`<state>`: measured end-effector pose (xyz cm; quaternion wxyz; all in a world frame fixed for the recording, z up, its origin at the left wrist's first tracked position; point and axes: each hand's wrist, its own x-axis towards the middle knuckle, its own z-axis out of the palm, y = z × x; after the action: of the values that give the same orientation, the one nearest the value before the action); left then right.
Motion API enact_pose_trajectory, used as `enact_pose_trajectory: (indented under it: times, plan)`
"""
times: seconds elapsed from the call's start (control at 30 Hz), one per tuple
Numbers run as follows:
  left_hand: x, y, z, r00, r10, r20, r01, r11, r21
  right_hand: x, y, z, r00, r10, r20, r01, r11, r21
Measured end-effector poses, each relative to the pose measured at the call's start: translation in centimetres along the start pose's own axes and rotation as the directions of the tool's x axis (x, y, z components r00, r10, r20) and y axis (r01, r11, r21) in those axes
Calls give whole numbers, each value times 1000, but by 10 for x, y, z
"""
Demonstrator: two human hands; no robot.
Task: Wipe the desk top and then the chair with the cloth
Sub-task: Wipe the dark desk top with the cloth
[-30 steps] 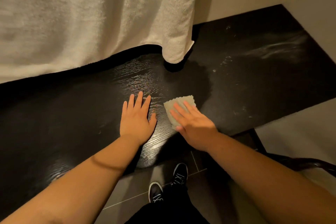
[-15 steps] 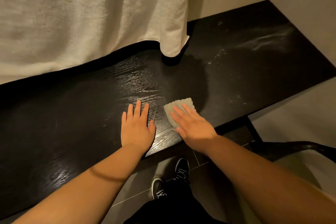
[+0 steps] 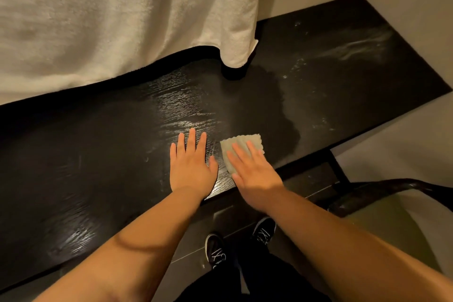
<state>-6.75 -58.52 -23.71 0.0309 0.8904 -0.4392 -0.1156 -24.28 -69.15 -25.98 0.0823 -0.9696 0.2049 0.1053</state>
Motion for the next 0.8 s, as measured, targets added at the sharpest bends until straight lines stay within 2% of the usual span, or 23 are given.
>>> enact_pose_trajectory:
  times: [0.07, 0.1, 0.23, 0.3, 0.33, 0.37, 0.43, 0.5, 0.6, 0.63, 0.73, 0.8]
  plan:
    - [0, 0, 2, 1000, -2, 7, 2, 1000, 0, -5, 24, -8, 995, -67, -77, 65, 998, -25]
    - [1, -1, 3, 1000, 0, 10, 0, 1000, 0, -9, 40, -13, 993, -46, -110, 41, 998, -49]
    - [2, 0, 3, 1000, -1, 6, 1, 1000, -2, -22, 90, -26, 952, 291, -96, -287, 956, 56]
    - [3, 1, 3, 1000, -4, 13, 4, 1000, 2, -11, 76, -21, 903, 409, -136, -402, 913, 77]
    - [3, 1, 3, 1000, -6, 14, 6, 1000, 4, -6, 61, -19, 894, 422, -151, -417, 907, 60]
    - [3, 1, 2, 1000, -9, 11, 9, 1000, 5, -1, 46, -14, 912, 376, -163, -375, 926, 35]
    - [3, 3, 2, 1000, -12, -1, 12, 1000, 16, 3, 14, -6, 969, 146, -200, -151, 989, -7]
    - [2, 3, 2, 1000, -13, -12, 14, 999, 31, -4, 2, 0, 965, -3, -264, 11, 1000, 27]
    - [1, 4, 1, 1000, -15, -16, 15, 1000, 27, -20, 38, -9, 949, -165, -267, 153, 986, -65]
    - [1, 5, 0, 1000, -16, -17, 16, 1000, 21, -25, 60, -10, 955, -168, -246, 147, 984, -101]
    - [0, 7, -1, 999, -28, -19, 28, 999, 24, -44, 123, -26, 983, 76, -170, -83, 996, -36]
    - [-1, 10, 0, 999, -43, -24, 44, 999, 32, -48, 127, -38, 963, 232, -136, -230, 973, 26]
